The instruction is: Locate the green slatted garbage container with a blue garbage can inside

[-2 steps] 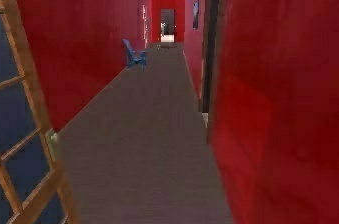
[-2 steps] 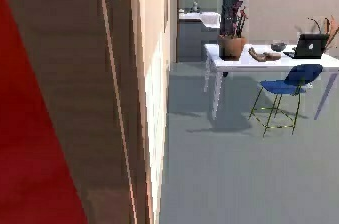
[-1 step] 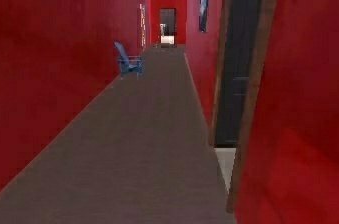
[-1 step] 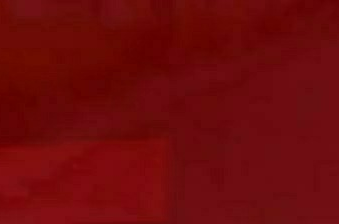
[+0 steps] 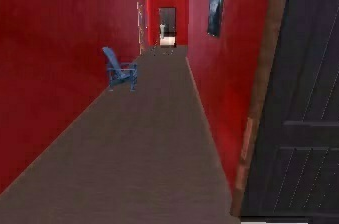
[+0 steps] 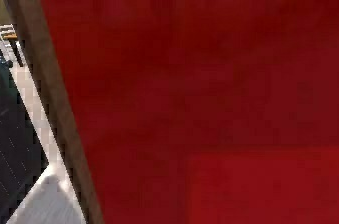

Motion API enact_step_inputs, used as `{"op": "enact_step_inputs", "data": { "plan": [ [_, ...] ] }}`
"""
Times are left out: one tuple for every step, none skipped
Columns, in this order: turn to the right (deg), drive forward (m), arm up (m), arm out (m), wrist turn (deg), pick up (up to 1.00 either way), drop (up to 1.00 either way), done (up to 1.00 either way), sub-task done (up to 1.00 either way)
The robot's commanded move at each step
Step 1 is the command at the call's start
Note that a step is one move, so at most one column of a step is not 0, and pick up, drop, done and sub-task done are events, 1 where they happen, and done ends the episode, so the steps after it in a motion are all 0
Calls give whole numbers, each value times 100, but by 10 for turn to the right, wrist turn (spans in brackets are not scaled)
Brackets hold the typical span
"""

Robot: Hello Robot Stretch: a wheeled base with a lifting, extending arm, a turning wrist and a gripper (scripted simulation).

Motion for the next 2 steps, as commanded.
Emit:
{"op": "enact_step_inputs", "data": {
  "plan": [
    [0,100,0,0,0,0,0,0,0],
    [30,0,0,0,0,0,0,0,0]
  ]
}}
